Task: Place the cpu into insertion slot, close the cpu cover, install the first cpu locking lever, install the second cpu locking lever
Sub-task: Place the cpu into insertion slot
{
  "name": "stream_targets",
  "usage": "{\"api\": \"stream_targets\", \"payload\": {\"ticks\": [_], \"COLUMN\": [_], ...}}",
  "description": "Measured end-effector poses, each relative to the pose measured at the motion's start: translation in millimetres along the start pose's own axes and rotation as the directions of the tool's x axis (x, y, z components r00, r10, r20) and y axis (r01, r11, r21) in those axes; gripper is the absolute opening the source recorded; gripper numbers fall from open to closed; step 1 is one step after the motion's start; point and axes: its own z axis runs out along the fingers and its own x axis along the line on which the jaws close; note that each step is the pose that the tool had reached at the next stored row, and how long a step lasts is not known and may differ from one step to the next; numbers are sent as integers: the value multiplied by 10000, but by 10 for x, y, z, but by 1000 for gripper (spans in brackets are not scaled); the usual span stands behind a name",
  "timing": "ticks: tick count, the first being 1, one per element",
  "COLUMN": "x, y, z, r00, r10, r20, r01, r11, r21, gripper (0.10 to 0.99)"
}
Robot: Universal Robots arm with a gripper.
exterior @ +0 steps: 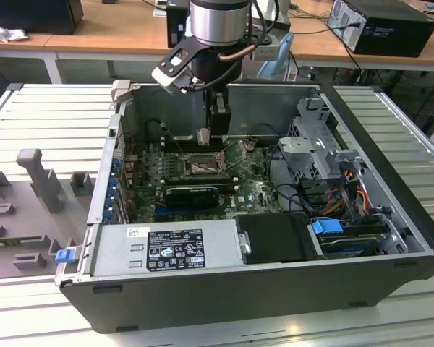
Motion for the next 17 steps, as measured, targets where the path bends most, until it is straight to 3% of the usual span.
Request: {"api": "stream_targets", "payload": {"ticks": [3,6,9,17], "x": [7,23,23,31], "y": [-1,-2,-2,-22], "z": [31,91,125,377], "r00": [10000,9998,9998,9998], "r10": [1,5,-31,-131], "r20": [-1,-174,-174,-178], "r01": [-1,-5,32,131], "r11": [10000,10000,10000,9999], "r21": [4,8,9,9], "gripper": [529,529,529,529]}}
